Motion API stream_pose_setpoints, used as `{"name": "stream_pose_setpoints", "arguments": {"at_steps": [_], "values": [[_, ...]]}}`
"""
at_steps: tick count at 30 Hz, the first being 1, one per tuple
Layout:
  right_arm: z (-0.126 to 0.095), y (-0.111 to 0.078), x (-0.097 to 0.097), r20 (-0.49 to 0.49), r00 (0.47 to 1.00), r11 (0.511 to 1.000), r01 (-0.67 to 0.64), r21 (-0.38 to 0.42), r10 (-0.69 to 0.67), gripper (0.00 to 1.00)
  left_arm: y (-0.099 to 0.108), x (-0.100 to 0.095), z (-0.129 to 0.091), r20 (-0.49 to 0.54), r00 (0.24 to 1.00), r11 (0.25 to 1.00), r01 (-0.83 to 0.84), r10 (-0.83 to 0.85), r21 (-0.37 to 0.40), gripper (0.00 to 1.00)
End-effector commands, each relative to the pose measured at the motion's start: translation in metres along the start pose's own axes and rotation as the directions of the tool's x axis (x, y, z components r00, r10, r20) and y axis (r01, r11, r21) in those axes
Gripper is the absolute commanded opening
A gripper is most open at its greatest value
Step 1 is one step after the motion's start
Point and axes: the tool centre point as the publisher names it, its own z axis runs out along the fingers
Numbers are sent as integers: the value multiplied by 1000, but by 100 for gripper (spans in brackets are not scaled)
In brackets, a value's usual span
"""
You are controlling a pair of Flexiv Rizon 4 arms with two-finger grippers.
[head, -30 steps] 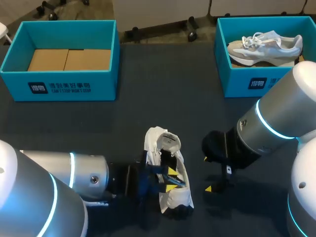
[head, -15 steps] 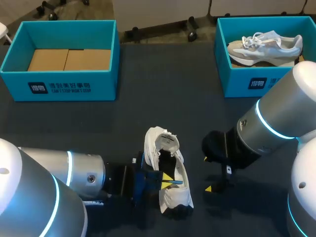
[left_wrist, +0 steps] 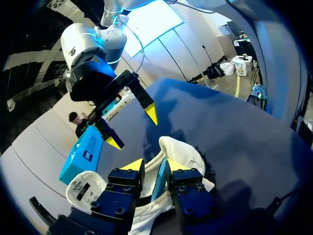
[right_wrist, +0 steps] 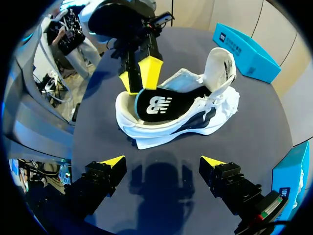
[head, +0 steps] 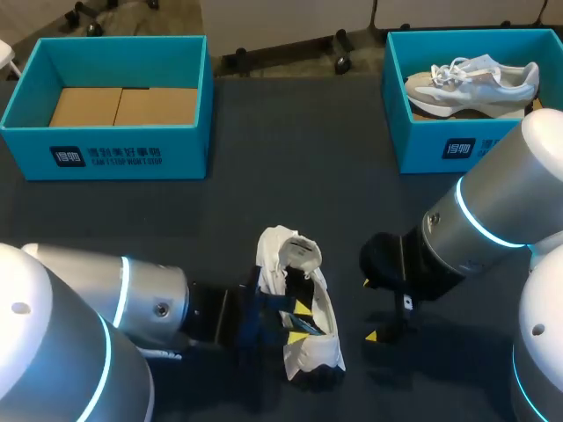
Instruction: Take the shoe out of the shoebox, open the shoe tongue, remove and reinsert the insole, then place the shoe into the shoebox
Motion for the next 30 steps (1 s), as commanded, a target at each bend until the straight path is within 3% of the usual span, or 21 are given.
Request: {"name": "stream_pose_setpoints", "arguments": {"at_steps": [1,10,14,17,19,20,23,25,30], "values": [[1,-1,1,3,1000,1000,0,-1,0,100,-2,-1,-28,-52,999,1000,3,-2,6,33],[-21,-13,-7,-36,999,1000,19,3,-19,100,-6,-3,-48,-142,990,1000,-7,7,-2,33],[-31,-24,-14,-59,998,999,31,25,-30,100,-6,-6,-54,-198,980,1000,-14,10,-17,29],[-41,-35,-17,-63,997,999,46,23,-45,100,-8,-8,-58,-271,962,999,-39,28,-35,20],[-48,-42,-20,-64,997,999,50,21,-49,100,-10,-10,-60,-315,949,997,-50,31,-51,4],[-49,-44,-20,-63,997,998,51,21,-50,100,-10,-11,-60,-325,945,997,-61,40,-56,0],[-57,-54,-23,-62,996,998,63,14,-62,100,-14,-16,-61,-391,919,994,-90,58,-64,0],[-62,-63,-27,-73,990,992,120,-42,-123,100,-17,-18,-61,-458,887,993,-100,58,-68,0],[-63,-68,-28,-93,993,997,72,-14,-73,100,-20,-20,-61,-454,890,997,-67,38,-49,0]]}}
